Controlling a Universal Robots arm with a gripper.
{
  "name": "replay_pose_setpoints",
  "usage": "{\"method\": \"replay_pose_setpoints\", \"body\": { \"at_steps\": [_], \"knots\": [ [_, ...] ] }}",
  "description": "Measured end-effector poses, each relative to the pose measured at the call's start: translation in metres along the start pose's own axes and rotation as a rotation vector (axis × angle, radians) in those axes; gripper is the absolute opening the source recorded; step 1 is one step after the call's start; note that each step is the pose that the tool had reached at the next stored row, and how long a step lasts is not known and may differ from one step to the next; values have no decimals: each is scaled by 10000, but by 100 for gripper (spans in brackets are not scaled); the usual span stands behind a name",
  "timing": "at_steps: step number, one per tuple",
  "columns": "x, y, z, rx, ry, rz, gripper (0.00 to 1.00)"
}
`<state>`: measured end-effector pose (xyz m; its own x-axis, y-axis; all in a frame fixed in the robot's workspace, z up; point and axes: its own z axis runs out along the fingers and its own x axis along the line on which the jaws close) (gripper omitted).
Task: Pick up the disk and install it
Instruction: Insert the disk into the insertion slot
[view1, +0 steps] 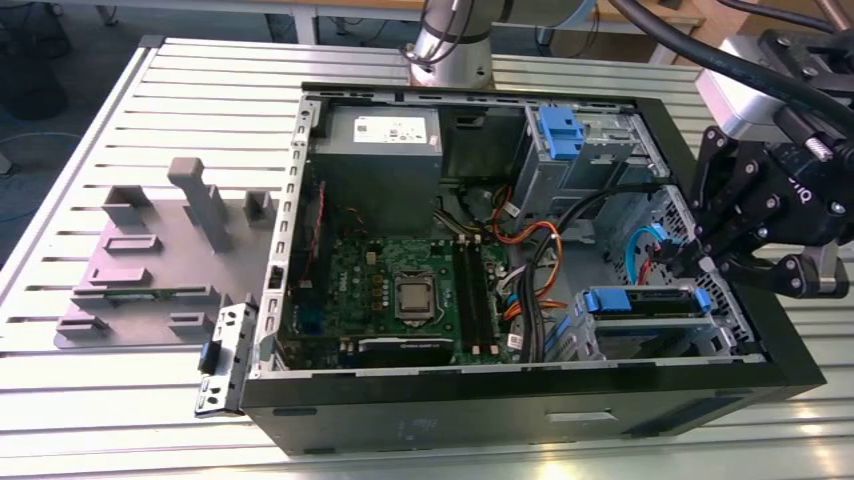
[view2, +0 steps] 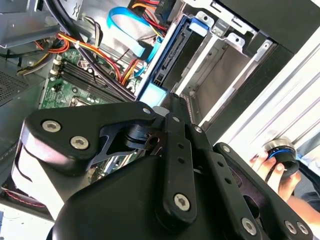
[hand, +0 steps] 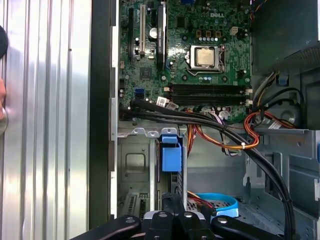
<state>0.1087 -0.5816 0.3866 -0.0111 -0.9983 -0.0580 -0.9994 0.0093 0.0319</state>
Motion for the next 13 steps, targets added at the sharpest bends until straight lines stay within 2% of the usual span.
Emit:
{"method": "replay_pose_setpoints", "body": {
  "at_steps": [13],
  "knots": [
    [0,-107,25,-18,1,1,11]
  ]
}}
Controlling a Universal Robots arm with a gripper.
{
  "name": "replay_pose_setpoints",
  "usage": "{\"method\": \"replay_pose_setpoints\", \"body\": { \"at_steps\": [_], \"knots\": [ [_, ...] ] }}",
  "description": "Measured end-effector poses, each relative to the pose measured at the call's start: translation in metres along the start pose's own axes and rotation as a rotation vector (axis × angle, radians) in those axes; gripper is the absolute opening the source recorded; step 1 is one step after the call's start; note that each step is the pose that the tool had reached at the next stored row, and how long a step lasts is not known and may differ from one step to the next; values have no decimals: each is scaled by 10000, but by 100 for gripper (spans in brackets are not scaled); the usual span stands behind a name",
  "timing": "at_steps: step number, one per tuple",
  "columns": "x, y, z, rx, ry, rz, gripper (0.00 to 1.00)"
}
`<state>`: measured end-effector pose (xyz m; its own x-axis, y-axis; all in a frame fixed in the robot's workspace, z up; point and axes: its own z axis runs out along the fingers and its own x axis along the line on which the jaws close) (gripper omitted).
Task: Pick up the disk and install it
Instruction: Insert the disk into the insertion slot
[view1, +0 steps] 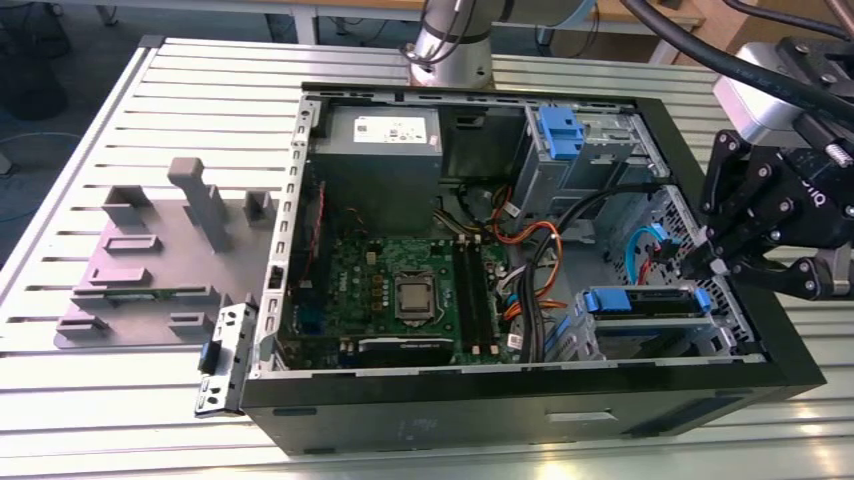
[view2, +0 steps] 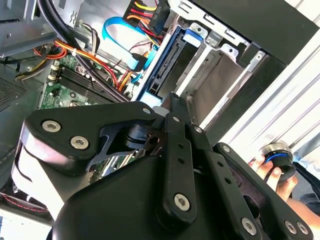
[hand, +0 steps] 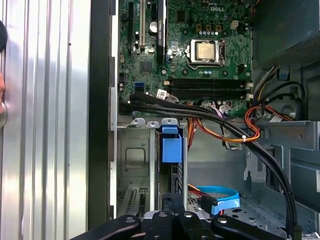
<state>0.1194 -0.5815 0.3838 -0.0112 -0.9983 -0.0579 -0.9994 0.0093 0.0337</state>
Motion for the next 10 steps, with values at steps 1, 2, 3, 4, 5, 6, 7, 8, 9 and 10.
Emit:
{"method": "replay_pose_setpoints", "body": {
  "at_steps": [1,2,3,4,5,6,7,8,9,10],
  "knots": [
    [0,-8,3,-2,1,0,11],
    [0,-16,6,-4,0,0,11],
    [0,-24,10,-6,-1,0,11],
    [0,-34,13,-8,-1,1,11],
    [0,-44,16,-10,-1,1,11],
    [0,-53,19,-12,-1,1,11],
    [0,-62,22,-14,-1,1,11],
    [0,-70,25,-16,-1,1,11],
    [1,-79,28,-18,-1,1,11],
    [1,-88,31,-20,-1,2,11]
  ]
}}
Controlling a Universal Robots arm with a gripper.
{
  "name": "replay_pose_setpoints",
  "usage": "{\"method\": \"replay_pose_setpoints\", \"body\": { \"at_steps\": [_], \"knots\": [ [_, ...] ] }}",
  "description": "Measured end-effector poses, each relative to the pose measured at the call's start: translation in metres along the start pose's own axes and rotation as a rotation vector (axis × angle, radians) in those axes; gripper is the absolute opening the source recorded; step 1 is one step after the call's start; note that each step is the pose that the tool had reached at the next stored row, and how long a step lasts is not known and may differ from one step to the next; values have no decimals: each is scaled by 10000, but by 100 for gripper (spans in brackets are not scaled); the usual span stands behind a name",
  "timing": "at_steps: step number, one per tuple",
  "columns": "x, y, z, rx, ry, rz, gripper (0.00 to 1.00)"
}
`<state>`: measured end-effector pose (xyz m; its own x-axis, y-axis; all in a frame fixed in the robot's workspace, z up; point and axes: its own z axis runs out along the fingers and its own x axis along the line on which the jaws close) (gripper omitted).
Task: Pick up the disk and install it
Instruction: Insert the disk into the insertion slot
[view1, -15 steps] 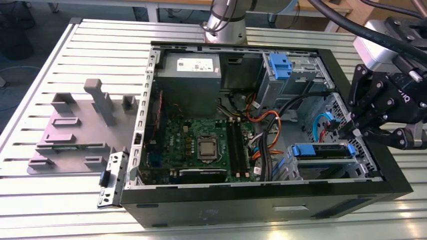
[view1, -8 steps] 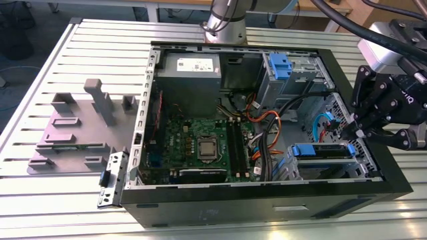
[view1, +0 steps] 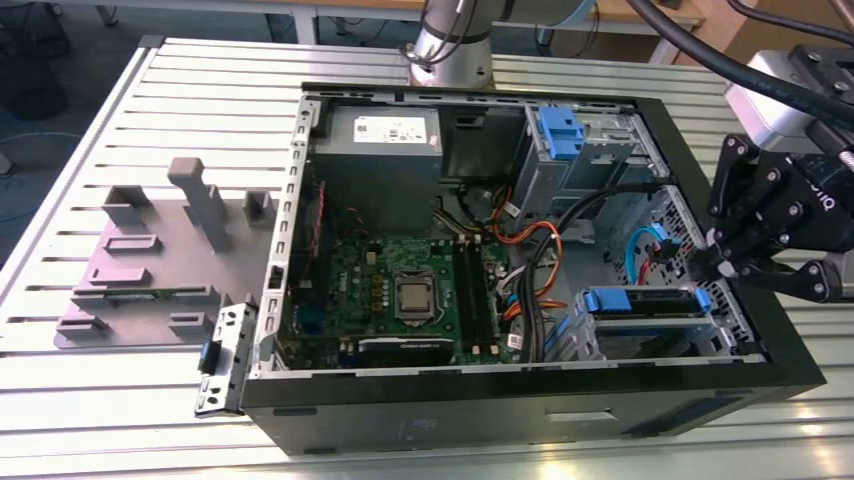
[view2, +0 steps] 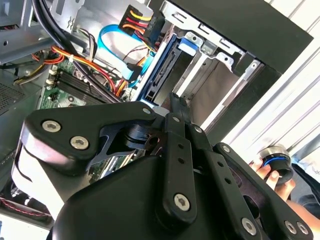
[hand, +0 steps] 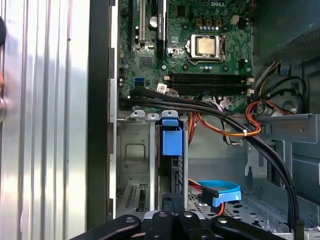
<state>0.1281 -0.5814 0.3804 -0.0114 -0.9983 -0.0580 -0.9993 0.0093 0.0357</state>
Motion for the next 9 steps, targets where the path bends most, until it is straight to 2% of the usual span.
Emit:
{"method": "replay_pose_setpoints", "body": {
  "at_steps": [9],
  "knots": [
    [-1,-71,17,-8,0,0,11]
  ]
}}
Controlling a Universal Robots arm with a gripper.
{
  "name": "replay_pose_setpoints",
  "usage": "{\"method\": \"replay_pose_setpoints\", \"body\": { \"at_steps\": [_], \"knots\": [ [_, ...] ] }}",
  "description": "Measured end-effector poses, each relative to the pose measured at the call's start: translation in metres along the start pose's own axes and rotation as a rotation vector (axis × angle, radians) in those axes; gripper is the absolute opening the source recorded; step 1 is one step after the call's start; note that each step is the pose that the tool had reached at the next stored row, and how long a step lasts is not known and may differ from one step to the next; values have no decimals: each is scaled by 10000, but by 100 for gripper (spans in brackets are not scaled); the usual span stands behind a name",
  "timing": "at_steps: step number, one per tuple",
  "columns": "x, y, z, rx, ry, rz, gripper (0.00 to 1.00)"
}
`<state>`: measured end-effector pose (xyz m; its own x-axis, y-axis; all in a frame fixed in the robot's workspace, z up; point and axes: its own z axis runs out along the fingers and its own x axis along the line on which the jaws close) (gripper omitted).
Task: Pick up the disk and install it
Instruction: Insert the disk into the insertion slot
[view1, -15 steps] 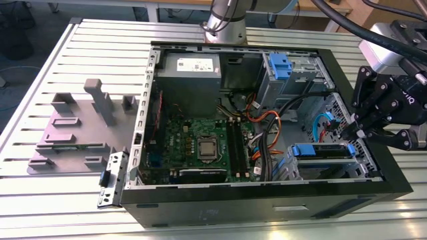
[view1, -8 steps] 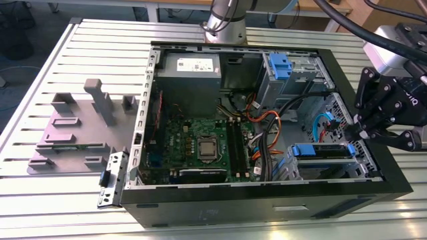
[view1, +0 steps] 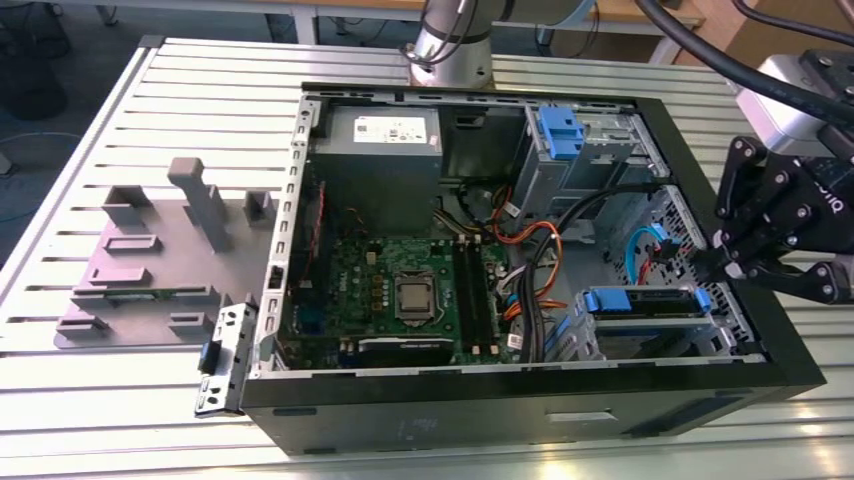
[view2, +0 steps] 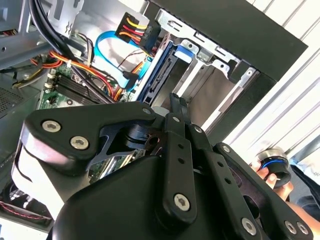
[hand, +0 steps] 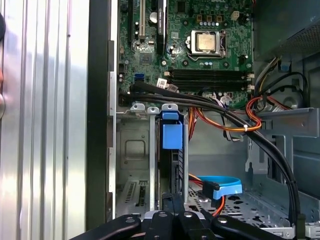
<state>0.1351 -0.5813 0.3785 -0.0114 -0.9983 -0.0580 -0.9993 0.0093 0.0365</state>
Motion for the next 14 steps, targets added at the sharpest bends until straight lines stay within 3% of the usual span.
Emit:
{"method": "replay_pose_setpoints", "body": {
  "at_steps": [14],
  "knots": [
    [-1,-68,6,-1,1,1,11]
  ]
}}
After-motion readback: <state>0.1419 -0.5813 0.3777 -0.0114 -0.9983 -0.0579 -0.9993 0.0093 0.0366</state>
